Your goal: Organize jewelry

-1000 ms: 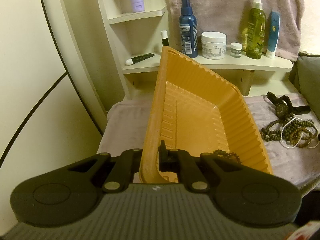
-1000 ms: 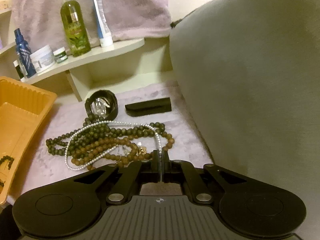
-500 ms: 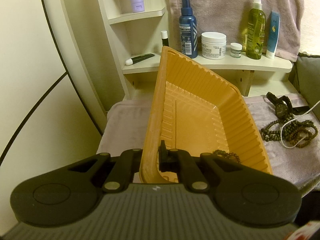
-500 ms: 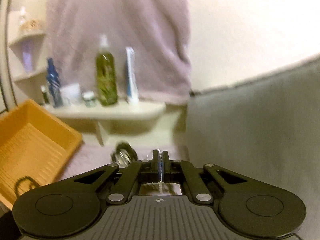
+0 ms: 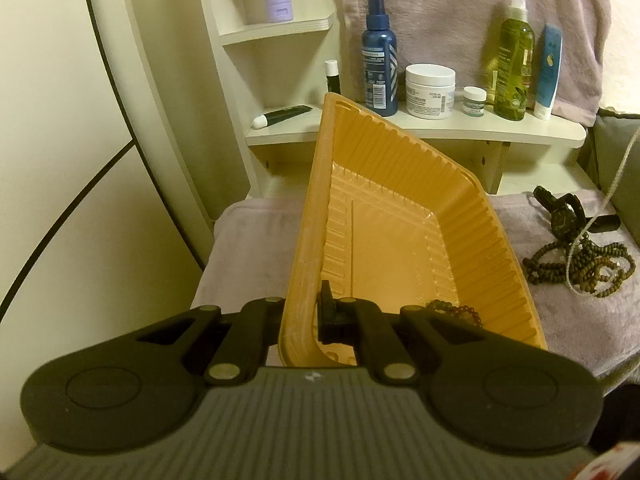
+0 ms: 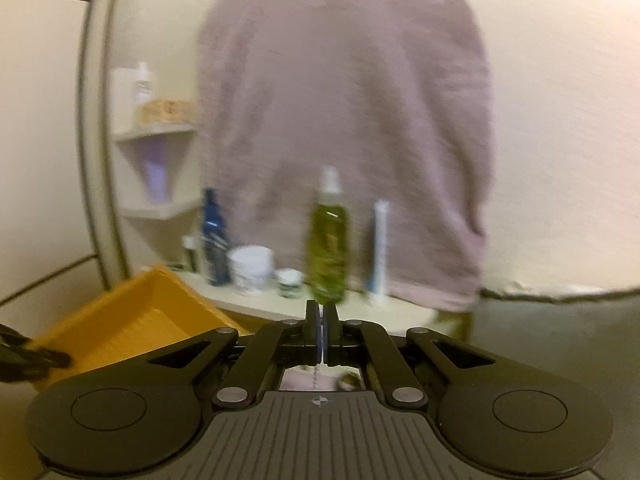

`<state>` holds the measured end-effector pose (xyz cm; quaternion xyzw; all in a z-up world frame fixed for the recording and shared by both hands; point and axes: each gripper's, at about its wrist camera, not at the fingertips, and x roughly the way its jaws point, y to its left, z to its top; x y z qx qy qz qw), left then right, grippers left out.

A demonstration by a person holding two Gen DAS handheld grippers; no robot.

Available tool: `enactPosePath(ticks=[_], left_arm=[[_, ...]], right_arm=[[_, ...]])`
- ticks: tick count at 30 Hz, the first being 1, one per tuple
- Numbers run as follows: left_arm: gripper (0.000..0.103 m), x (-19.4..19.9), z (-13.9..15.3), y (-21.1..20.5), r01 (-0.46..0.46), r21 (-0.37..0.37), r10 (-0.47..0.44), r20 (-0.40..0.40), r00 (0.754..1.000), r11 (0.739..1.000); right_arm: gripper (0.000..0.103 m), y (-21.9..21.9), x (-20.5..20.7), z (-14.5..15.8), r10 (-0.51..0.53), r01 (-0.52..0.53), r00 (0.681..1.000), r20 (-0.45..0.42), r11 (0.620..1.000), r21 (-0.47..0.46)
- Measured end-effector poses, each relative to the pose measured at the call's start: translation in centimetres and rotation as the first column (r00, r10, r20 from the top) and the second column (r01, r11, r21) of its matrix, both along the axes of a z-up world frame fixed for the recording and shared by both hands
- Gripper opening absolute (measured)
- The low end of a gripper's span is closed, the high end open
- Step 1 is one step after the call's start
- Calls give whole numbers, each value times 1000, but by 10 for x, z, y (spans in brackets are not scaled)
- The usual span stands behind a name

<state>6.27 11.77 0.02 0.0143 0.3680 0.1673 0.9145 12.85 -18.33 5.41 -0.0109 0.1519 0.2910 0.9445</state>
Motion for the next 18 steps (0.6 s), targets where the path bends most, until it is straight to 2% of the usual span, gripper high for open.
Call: enactPosePath(ticks=[5,11,15,18], left_arm=[[5,1,-2,2,-2,-7,2,2,1000,1000],[5,0,-2,3,-1,-15,1,8,1000,1000],[5,0,-3,4,0,-19,1,11,1000,1000],[5,0,-3,4,-3,-22,3,14,1000,1000]], right_arm=[[0,30,-5,19,102,-102,995,17,993,52],[0,63,-9,43,220,-223,975,37,967,126],[0,82,-9,42,275,-274,961,14,951,142],[0,86,-4,30,269,-265,963,-9,955,130]])
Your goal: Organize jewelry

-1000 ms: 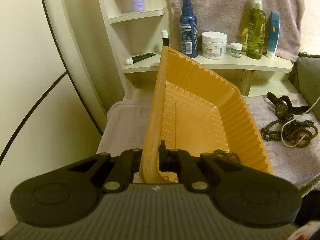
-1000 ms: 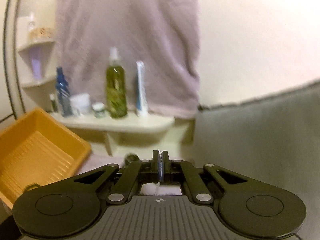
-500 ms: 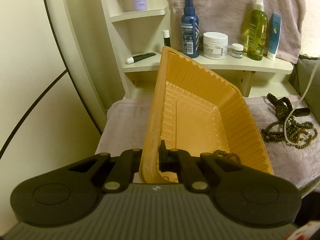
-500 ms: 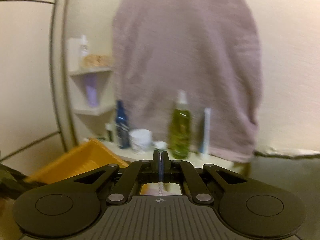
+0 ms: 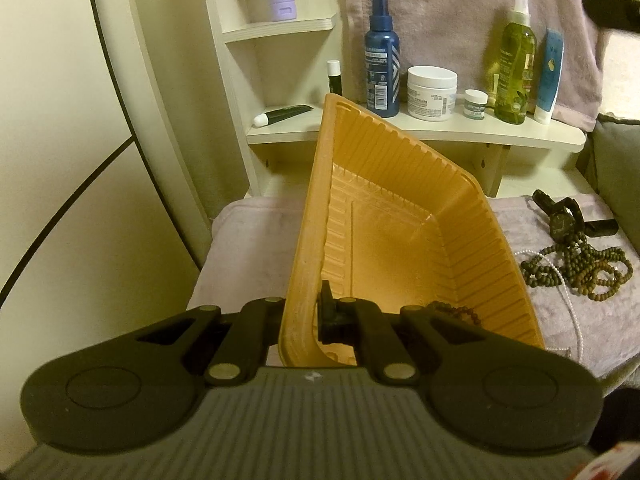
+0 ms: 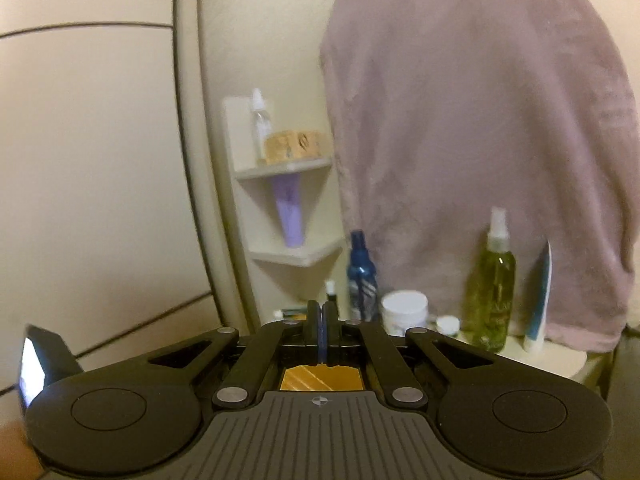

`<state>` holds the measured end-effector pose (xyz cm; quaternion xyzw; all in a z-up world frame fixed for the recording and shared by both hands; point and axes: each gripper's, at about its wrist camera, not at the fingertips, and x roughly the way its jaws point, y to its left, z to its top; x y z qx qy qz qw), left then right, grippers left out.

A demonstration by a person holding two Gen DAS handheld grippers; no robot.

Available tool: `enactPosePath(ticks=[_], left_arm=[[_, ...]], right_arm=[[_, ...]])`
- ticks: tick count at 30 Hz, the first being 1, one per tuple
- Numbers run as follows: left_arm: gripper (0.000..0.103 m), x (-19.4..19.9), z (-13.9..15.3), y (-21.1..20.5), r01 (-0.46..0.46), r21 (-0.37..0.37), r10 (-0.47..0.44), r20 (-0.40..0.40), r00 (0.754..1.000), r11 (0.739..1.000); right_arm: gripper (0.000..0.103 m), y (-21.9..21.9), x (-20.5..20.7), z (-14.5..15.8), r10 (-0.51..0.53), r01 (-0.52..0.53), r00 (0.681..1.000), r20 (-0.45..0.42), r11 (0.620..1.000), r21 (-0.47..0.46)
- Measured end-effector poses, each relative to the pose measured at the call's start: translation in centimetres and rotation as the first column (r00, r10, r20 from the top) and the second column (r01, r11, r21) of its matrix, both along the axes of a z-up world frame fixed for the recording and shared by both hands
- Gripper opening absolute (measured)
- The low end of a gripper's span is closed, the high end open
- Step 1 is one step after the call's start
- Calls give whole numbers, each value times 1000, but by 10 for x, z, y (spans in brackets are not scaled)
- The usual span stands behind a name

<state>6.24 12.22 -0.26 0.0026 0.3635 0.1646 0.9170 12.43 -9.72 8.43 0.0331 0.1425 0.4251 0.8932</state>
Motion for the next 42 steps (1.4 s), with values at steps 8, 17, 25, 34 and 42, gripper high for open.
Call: enactPosePath(ticks=[8,17,25,34,42], left_arm=[[5,0,-1,4,-2,-16,2,3,1000,1000],[5,1,-2,7,-6,-18,6,1,1000,1000],[5,2,-3,7,-8,-14,8,-5,1000,1000],[5,2,-5,8,-11,-10,11,-10,1000,1000],[5,2,-5,8,-11,-10,11,-10,1000,1000]], right_arm=[[0,-21,23,-52,-96,83,991,-97,989,-123],[45,-51,35,-131,-236,168,938,-254,950,-263],[35,-48,40,-177,-241,124,899,-365,941,-315],[20,-35,47,-193,-296,182,899,-322,923,-340],[2,-35,40,-176,-292,197,920,-261,921,-336]])
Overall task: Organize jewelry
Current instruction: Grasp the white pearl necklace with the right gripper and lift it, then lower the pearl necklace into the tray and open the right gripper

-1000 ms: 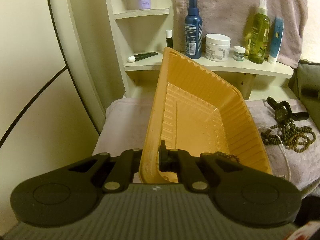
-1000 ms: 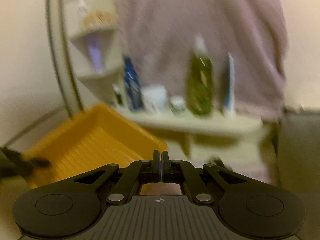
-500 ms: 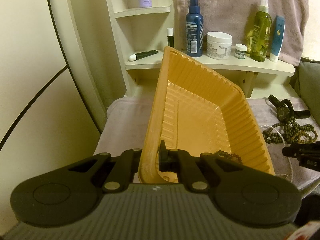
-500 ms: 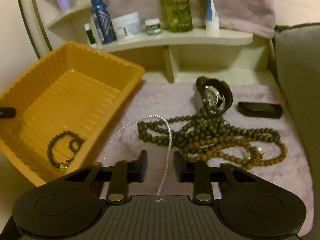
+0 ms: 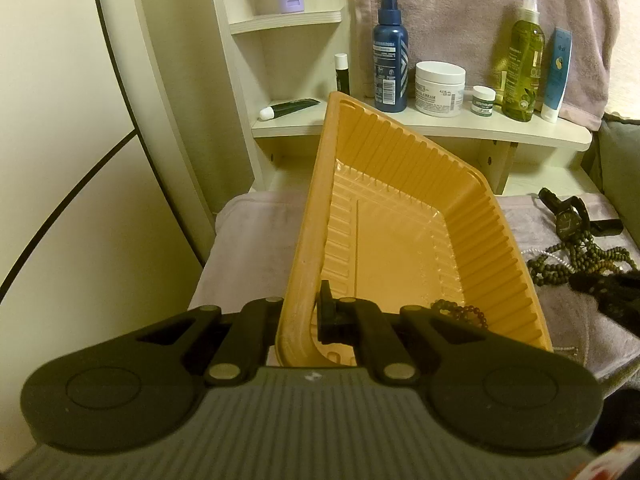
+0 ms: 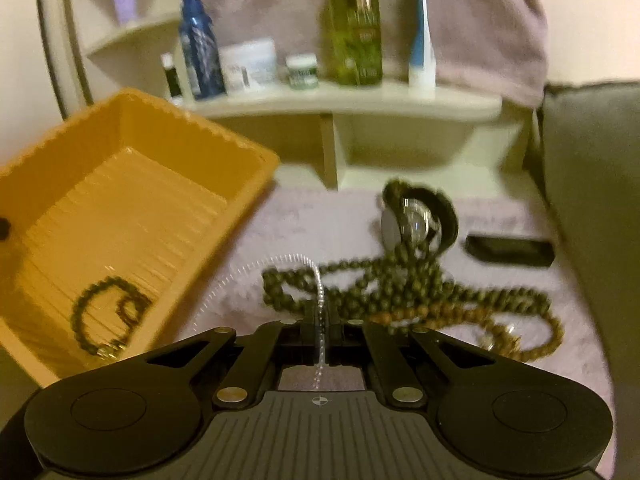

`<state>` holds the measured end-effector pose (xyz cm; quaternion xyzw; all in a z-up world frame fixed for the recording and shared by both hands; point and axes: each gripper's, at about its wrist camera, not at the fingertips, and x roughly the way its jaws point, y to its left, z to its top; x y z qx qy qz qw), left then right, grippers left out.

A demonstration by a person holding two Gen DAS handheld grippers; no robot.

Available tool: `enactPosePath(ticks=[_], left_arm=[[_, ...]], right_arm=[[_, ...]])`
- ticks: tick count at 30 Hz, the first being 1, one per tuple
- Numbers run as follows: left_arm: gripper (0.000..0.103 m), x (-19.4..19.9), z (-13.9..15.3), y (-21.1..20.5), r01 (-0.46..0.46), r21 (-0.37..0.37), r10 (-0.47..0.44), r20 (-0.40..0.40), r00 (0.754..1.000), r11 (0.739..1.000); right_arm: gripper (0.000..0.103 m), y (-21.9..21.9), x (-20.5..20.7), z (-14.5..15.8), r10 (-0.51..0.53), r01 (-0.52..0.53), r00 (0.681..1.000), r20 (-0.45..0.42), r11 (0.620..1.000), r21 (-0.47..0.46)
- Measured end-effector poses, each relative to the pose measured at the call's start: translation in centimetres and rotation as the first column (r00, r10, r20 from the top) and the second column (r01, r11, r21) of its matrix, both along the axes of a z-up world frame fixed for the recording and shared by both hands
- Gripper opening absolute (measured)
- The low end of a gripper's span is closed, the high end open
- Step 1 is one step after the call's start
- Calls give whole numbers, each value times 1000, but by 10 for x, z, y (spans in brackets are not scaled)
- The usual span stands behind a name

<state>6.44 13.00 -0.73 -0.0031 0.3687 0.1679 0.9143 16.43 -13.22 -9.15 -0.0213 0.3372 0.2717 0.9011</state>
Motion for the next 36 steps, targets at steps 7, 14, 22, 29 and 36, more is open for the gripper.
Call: enactPosePath(ticks=[7,14,22,29,36], left_arm=[[5,-1,0,-1,1,0,-1,4,1000,1000],[5,-3,0,-3,1,0,-1,8,1000,1000],[5,-5,1,-3,2,-3,-2,11,1000,1000],[5,-6,0,-2,3,-8,-3,13,1000,1000],[5,-5,-1,0,2,-10,-2,14,1000,1000]], right_arm=[[2,-8,-16,58,44,-53,990,133,996,68],[2,-4,-24,116,75,-112,967,245,984,140],[2,18,-32,163,141,-216,942,304,949,229],[2,48,-34,169,238,-313,935,264,902,296],[2,67,-20,133,307,-325,946,109,897,300]])
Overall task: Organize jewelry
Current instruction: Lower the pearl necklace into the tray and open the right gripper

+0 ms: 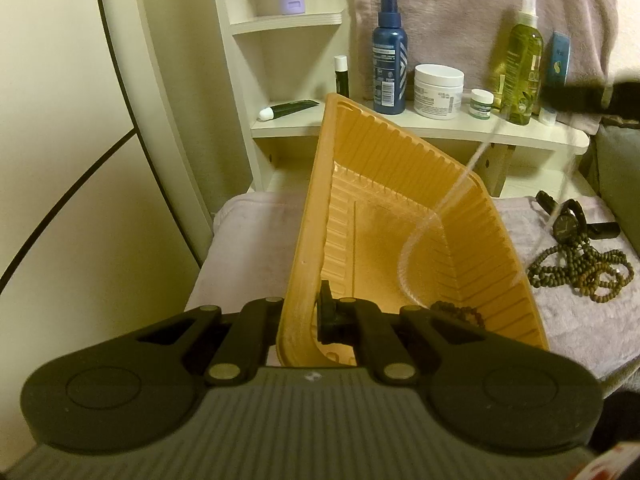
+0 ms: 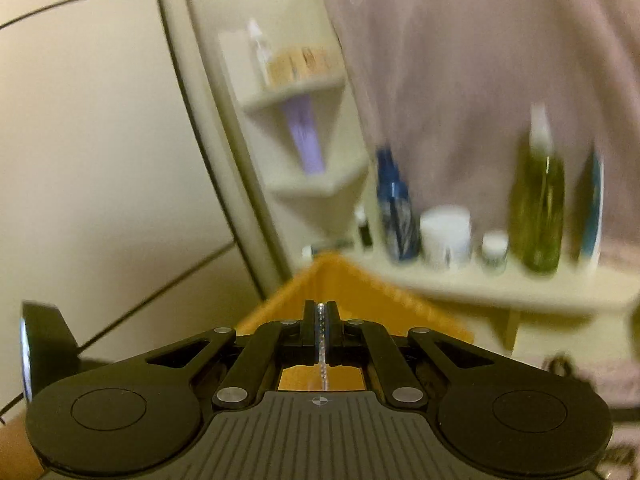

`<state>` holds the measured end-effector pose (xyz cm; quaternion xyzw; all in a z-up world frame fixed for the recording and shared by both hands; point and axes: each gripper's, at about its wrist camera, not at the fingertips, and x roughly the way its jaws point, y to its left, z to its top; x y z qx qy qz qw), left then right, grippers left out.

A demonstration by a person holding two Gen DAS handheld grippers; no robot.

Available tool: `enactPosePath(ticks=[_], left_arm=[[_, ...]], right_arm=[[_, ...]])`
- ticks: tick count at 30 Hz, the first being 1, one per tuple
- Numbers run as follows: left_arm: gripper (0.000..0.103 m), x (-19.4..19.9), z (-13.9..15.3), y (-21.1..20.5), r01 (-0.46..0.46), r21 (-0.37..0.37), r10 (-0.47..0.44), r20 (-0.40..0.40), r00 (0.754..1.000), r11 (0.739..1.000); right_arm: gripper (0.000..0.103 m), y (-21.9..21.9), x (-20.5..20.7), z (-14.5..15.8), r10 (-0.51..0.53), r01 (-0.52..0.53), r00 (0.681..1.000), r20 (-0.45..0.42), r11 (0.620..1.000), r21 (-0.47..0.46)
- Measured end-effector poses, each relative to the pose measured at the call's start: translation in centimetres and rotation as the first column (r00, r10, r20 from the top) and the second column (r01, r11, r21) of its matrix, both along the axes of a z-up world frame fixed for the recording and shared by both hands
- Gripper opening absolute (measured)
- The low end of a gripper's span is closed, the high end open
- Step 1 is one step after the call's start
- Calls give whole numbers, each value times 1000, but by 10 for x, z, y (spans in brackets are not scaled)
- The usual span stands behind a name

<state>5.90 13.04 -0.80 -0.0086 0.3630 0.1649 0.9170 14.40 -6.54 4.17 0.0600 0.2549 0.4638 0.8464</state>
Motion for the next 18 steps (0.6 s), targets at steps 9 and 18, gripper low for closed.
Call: enactPosePath(ticks=[9,18], left_arm=[[4,2,0,1,-4,2,4,-6,1000,1000],[4,3,0,-1,-4,10,4,-8,1000,1000]], right_arm=[[6,3,13,-60,39,-48,987,-155,998,-51],[44,-56,20,-65,-169,166,981,-96,985,-40]])
